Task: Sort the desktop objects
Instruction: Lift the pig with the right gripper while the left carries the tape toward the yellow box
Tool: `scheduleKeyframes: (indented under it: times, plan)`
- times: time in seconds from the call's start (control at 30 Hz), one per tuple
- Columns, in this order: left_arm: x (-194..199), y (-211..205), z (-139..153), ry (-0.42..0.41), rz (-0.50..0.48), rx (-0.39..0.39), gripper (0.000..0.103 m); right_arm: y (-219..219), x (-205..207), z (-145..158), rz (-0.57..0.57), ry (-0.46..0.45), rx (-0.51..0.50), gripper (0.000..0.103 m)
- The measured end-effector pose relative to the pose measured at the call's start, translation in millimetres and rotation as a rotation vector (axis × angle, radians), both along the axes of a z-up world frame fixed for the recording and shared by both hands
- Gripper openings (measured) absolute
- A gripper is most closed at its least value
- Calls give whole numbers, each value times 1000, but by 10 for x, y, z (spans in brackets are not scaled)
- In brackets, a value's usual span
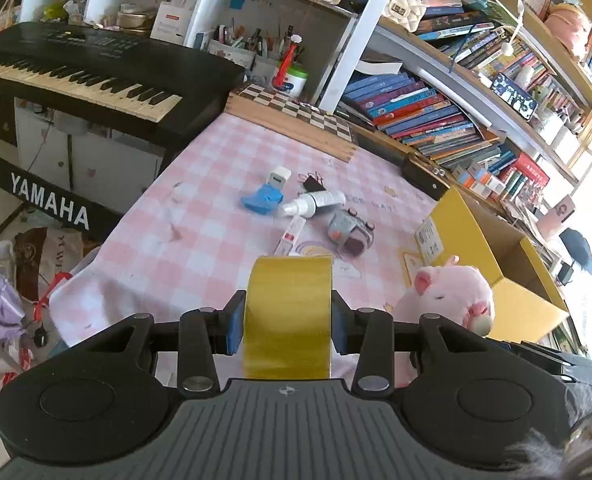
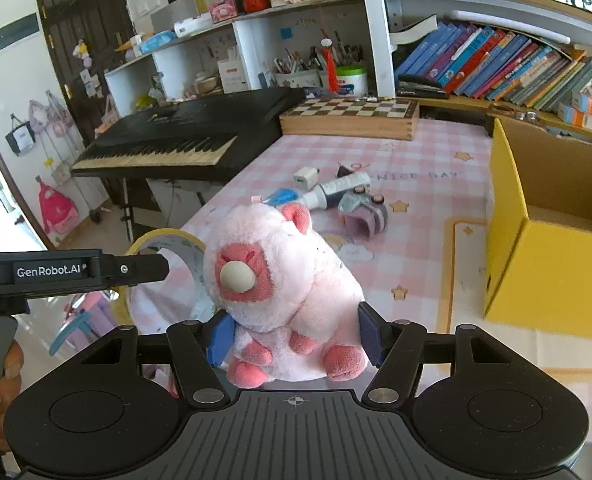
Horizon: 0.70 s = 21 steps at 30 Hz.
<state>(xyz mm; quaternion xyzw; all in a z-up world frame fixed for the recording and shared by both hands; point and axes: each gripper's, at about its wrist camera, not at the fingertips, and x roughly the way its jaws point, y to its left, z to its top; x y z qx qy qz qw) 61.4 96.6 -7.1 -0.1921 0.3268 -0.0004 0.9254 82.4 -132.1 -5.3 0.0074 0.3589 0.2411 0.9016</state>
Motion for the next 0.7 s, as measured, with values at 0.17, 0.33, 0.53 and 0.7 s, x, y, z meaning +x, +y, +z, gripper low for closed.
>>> scheduleKeyframes:
  times: [0.17,0.33,0.53,0.7]
  plan:
    - [-212,-62,2,-5,-30,0,38,-67,-259,-1,-30,1,8,64]
    - [-362,-179,-14,-2,-92,10,38,-178,-516,-31,-87,9,17,63]
    - [-493,-355,-47,2,-179,10,38,-350,-755,-69,-178,29,28,64]
    - [-517,-501,-42,-5,-246,9,38,-498,-916,-80,-252,34,30,64]
